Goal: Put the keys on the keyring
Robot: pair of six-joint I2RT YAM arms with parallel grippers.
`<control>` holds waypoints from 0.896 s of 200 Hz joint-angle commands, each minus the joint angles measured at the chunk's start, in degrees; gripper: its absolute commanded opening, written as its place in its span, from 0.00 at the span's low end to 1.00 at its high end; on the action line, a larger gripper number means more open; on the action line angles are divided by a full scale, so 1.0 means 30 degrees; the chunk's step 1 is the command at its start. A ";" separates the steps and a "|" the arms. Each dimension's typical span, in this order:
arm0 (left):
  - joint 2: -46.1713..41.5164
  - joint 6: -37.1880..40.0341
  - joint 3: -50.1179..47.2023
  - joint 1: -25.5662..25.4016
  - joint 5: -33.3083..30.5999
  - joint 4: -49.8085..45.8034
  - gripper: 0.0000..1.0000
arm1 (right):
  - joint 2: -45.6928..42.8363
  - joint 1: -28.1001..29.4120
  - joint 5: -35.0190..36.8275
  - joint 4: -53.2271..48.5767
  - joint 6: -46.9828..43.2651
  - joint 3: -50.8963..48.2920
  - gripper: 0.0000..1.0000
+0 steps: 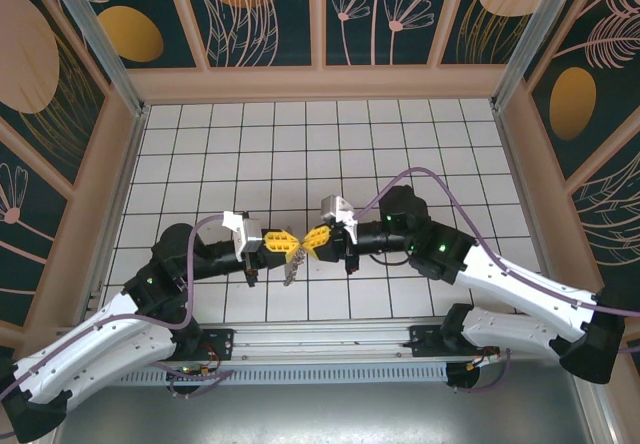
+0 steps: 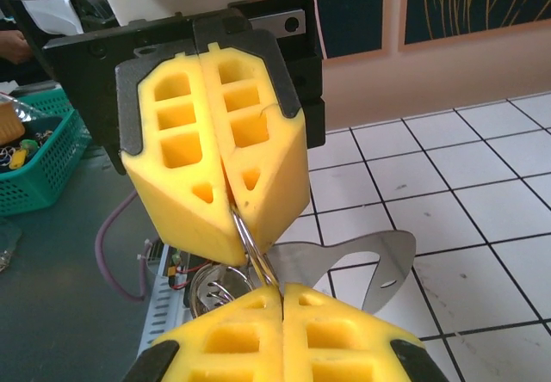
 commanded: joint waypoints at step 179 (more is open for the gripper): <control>0.0268 -0.1935 0.0251 -0.0081 0.3824 0.4689 0.00 | 0.0016 -0.0605 -0.1613 0.2923 0.0681 -0.0367 0.00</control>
